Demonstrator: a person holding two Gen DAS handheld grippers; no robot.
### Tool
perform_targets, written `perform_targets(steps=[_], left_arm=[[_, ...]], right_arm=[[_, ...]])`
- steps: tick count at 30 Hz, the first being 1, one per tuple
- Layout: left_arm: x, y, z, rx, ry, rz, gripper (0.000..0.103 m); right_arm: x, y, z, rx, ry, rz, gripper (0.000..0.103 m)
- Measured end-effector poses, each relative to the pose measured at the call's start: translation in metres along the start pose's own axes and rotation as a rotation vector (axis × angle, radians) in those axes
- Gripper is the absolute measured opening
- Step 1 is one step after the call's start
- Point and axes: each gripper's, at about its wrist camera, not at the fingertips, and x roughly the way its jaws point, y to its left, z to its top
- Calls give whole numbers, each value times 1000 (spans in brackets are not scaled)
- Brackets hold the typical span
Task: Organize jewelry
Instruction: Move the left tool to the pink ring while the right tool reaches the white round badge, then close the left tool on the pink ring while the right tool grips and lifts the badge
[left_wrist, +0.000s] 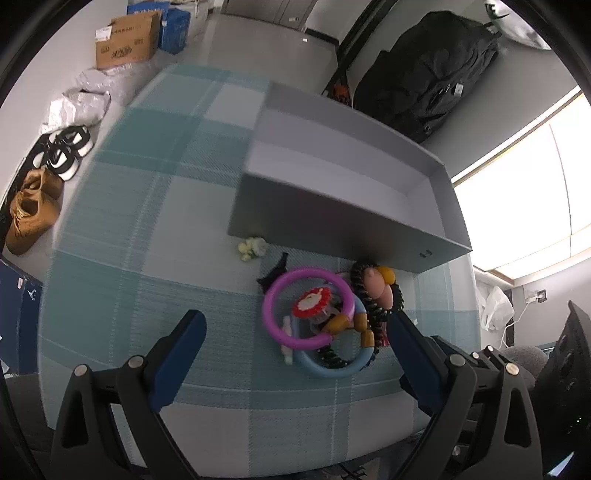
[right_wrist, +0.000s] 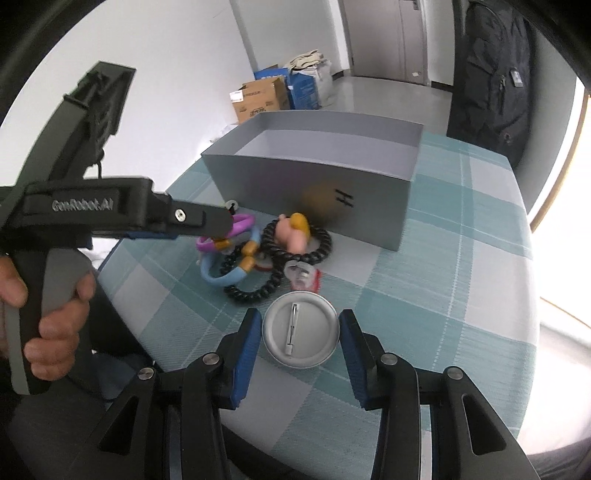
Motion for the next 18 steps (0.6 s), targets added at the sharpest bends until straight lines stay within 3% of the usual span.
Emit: perform_targets(steps=[5, 10, 12, 15, 18], left_arm=[[4, 1, 1, -9, 8, 7, 88], [-2, 6, 6, -26, 2, 12, 74], [-4, 9, 7, -32, -1, 18, 61], [-7, 11, 7, -31, 6, 11, 48], [-10, 11, 4, -21, -2, 27, 48]], right_arm=[[-3, -8, 1, 23, -13, 13, 42], [-4, -9, 1, 25, -18, 22, 42], [-5, -9, 1, 23, -22, 24, 42], [-4, -11, 0, 22, -25, 26, 42], [-5, -12, 0, 30, -31, 27, 42]])
